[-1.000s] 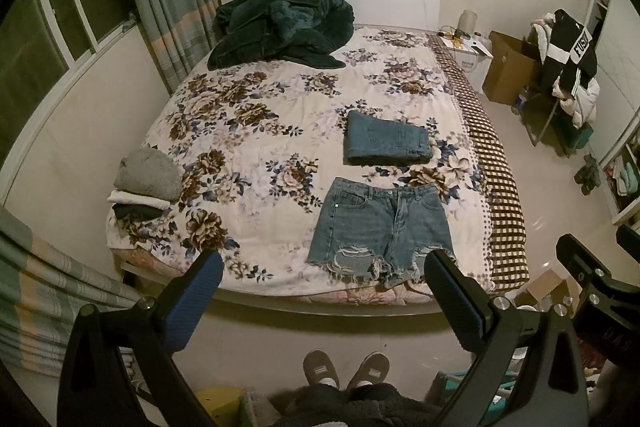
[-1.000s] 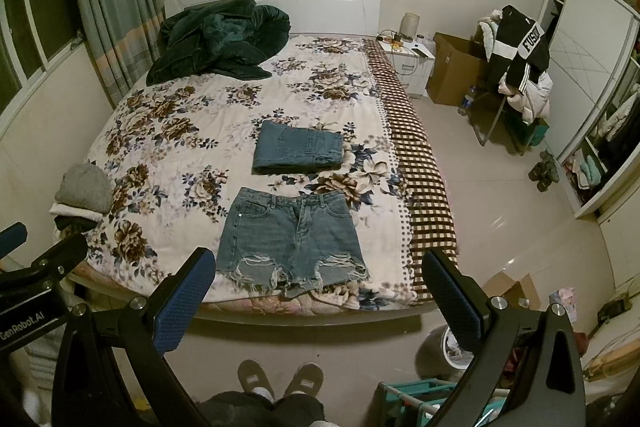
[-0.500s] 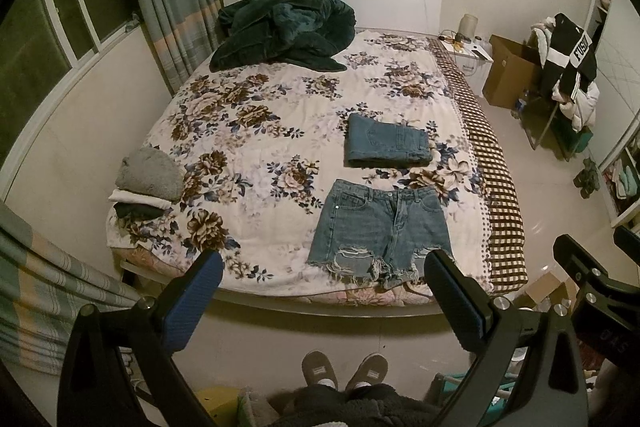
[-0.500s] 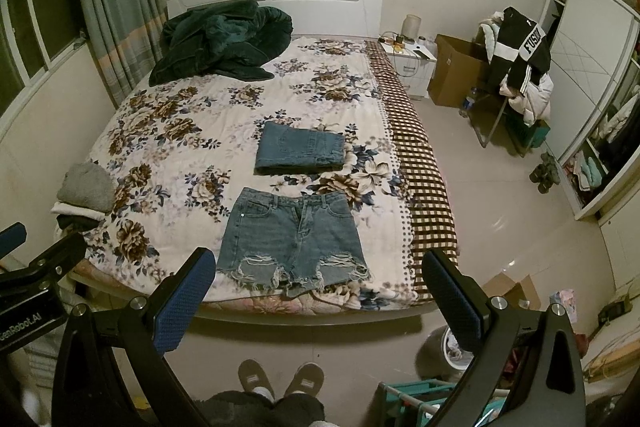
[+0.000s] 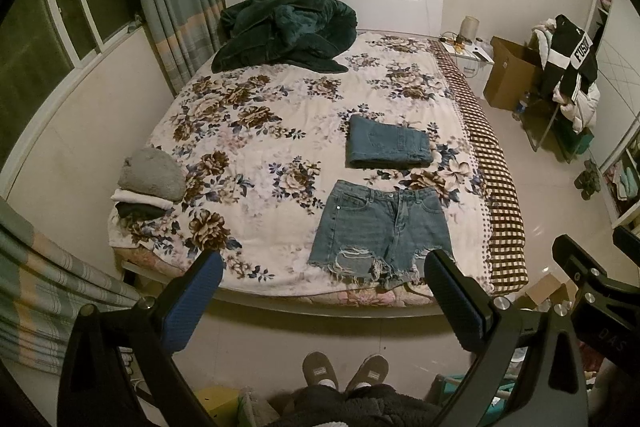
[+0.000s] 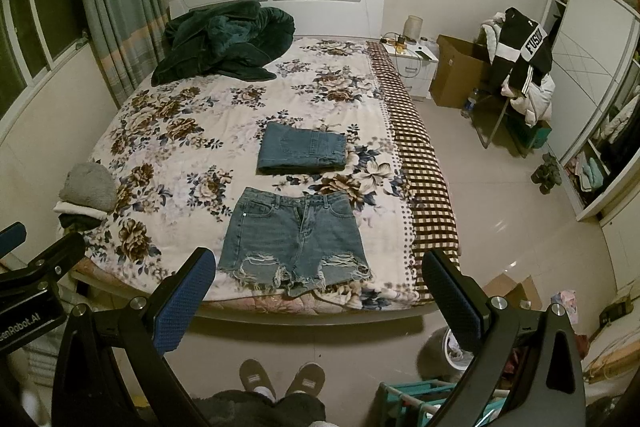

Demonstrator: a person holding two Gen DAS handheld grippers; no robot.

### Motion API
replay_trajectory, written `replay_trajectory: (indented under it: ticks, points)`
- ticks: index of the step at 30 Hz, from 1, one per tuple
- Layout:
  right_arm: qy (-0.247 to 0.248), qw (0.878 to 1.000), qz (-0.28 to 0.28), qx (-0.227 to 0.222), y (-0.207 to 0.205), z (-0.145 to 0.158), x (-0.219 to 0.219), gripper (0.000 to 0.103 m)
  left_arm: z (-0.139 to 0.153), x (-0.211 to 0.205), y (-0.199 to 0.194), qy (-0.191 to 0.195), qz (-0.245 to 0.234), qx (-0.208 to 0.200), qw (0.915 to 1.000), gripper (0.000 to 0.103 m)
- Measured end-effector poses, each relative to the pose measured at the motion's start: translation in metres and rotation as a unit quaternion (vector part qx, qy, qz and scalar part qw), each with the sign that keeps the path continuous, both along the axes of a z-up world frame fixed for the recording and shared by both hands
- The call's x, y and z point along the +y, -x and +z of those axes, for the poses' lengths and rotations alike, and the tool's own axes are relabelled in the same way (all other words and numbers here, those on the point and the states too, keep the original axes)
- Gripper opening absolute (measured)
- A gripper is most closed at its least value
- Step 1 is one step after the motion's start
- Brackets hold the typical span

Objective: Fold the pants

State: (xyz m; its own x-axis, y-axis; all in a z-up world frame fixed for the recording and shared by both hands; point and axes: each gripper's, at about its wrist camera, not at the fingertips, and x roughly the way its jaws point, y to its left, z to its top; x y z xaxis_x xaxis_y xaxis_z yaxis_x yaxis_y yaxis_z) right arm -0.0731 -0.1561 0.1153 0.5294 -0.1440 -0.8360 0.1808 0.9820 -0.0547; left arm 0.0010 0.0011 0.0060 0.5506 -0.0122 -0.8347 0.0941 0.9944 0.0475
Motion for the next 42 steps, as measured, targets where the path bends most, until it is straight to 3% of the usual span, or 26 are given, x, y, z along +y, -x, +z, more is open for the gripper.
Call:
replay_trajectory:
  ticks: [26,31,37,42]
  points:
    - [-0.002,1.0,-0.005,0.007,0.0,0.001,0.009,0.103,0.004,-0.001,-0.002,0.002,-0.002,0.001,1.0,0.103]
    - [0.001,1.0,-0.019,0.013,-0.015,-0.026,0.017,0.103,-0.001,-0.008,-0.03,-0.008,0.004,-0.009,0.9999,0.103]
    - [0.009,0.999,-0.038,0.024,-0.058,-0.061,-0.005,0.103,-0.036,-0.003,-0.077,-0.023,0.012,-0.027,0.9993,0.103]
    - [-0.031,0.997,-0.044,0.047,-0.118,-0.115,-0.048,0.103,-0.077,-0.02,-0.125,-0.053,0.006,-0.016,0.9985,0.103]
